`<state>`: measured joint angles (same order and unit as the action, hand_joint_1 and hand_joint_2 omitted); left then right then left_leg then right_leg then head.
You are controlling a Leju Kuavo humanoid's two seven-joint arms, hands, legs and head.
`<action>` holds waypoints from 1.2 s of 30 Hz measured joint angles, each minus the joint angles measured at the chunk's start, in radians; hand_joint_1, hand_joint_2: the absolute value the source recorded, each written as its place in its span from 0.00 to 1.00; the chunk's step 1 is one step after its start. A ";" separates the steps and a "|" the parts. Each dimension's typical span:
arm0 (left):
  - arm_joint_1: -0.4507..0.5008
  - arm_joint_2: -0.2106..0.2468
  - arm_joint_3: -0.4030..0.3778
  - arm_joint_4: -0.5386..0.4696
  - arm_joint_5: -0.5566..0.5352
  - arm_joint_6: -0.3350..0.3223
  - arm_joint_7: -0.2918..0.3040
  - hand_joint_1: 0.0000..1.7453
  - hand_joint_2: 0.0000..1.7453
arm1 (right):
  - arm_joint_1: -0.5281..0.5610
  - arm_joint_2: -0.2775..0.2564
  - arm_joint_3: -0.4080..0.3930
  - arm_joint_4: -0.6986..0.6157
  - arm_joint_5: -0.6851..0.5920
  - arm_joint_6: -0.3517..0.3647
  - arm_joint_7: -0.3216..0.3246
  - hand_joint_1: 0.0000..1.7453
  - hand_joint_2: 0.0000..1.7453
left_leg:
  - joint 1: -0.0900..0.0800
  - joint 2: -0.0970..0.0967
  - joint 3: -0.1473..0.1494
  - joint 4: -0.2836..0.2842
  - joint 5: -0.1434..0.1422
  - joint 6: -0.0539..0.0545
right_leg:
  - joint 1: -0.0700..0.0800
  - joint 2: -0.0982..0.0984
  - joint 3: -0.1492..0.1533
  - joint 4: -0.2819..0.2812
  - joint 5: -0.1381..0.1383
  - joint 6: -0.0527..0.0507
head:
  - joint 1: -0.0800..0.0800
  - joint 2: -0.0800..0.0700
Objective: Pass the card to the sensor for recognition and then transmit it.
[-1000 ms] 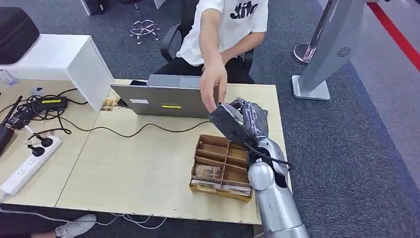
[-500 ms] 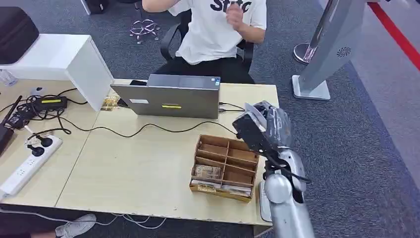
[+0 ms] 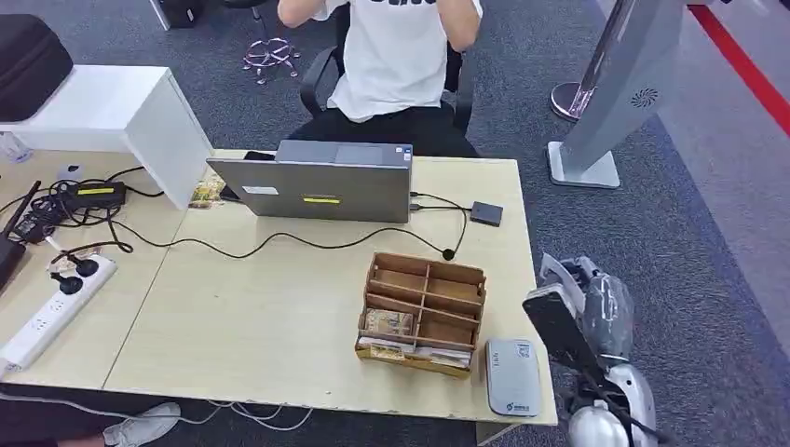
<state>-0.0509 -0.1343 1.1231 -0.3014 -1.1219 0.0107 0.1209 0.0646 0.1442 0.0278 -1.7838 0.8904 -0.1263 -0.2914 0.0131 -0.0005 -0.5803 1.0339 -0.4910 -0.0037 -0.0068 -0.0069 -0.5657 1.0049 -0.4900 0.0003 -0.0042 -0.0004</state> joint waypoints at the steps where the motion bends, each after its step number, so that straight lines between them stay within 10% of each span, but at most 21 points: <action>1: 0.000 0.000 0.001 0.000 0.000 0.000 0.000 0.00 1.00 | 0.001 -0.001 -0.003 -0.003 0.000 0.000 0.000 1.00 1.00 | 0.000 0.000 0.000 0.000 0.000 0.000 | 0.000 0.000 0.000 0.000 0.000 0.000 | 0.000 0.000; 27: 0.001 -0.005 0.060 0.000 0.022 0.032 -0.002 0.00 1.00 | 0.202 -0.099 -0.105 -0.073 -0.017 0.089 -0.020 1.00 1.00 | 0.000 -0.001 -0.001 0.000 -0.001 0.001 | 0.000 -0.001 0.000 0.000 -0.001 0.001 | 0.000 0.000; 30: -0.001 -0.002 0.064 0.000 0.001 0.031 -0.002 0.00 1.00 | 0.227 -0.178 -0.040 -0.047 0.081 0.214 0.052 1.00 1.00 | 0.000 0.001 -0.001 0.000 -0.002 0.001 | 0.000 0.001 0.000 0.000 -0.001 0.001 | 0.000 0.000; 36: -0.008 0.008 0.064 0.000 -0.013 0.024 -0.003 0.00 1.00 | 0.205 -0.274 0.134 0.094 0.048 0.134 0.110 1.00 1.00 | 0.000 0.001 0.001 0.000 -0.001 0.001 | 0.000 0.000 0.001 0.000 -0.001 0.001 | 0.000 0.000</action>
<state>-0.0587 -0.1259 1.1875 -0.3017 -1.1349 0.0347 0.1183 0.2692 -0.1301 0.1622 -1.6895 0.9384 0.0072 -0.1812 0.0130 0.0003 -0.5795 1.0337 -0.4924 -0.0024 -0.0068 -0.0067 -0.5643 1.0046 -0.4906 0.0010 -0.0046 -0.0008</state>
